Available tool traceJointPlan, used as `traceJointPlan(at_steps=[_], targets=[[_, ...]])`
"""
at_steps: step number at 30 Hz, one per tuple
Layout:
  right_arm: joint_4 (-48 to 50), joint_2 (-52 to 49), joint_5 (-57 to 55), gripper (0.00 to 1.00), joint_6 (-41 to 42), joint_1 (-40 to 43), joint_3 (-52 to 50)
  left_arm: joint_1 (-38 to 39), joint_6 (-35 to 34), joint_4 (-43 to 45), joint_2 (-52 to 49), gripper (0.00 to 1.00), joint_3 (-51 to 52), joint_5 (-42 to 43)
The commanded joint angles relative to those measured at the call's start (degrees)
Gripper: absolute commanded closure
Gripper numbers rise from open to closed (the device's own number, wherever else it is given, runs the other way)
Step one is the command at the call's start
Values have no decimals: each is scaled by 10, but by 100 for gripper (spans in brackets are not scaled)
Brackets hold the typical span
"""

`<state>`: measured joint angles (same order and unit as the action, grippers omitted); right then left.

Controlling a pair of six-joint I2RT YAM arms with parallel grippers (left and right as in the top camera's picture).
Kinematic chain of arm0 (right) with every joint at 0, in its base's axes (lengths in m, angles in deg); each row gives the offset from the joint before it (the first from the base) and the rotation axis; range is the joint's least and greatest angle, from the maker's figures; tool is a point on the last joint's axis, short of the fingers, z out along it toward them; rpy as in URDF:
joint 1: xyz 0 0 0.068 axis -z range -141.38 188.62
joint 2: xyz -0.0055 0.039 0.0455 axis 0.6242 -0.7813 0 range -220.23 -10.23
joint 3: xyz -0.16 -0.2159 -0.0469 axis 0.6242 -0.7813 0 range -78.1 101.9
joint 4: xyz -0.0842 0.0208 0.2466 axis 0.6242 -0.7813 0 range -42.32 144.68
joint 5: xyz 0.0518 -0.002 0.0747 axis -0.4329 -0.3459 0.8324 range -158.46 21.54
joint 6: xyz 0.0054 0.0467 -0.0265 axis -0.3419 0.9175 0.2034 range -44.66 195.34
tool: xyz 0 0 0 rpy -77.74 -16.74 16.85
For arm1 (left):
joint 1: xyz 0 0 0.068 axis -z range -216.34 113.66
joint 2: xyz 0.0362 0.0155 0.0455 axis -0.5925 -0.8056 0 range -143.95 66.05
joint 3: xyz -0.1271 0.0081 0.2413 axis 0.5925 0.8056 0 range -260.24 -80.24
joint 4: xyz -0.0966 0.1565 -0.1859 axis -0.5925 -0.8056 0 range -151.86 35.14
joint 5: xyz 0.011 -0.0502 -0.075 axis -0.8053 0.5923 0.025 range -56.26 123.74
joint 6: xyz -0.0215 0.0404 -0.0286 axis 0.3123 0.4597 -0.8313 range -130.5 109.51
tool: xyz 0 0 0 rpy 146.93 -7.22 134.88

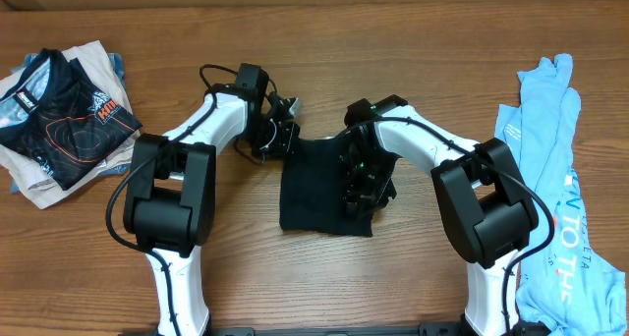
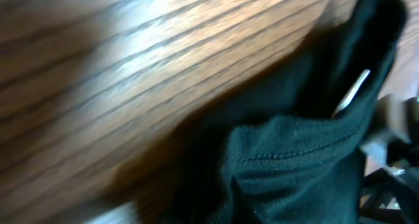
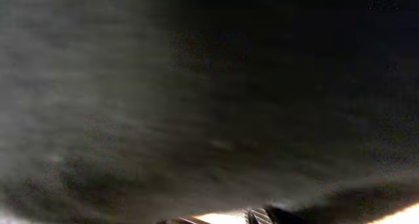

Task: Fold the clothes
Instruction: 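Lift the folded black shirt with the left gripper toward the left stack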

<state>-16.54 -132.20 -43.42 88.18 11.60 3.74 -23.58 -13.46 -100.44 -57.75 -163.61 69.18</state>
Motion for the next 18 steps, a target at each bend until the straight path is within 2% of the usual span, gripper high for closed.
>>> traceJointPlan(at_steps=[1, 9, 18], targets=[[25, -21, -122, 66, -6, 12, -2, -28, 4, -56, -2, 96, -39, -101], [-24, 23, -144, 66, -2, 43, 98, -85, 4, -156, 66, 96, -166, -226], [-61, 95, -161, 65, -5, 96, 164, -139, 17, -204, 181, 96, -231, -327]])
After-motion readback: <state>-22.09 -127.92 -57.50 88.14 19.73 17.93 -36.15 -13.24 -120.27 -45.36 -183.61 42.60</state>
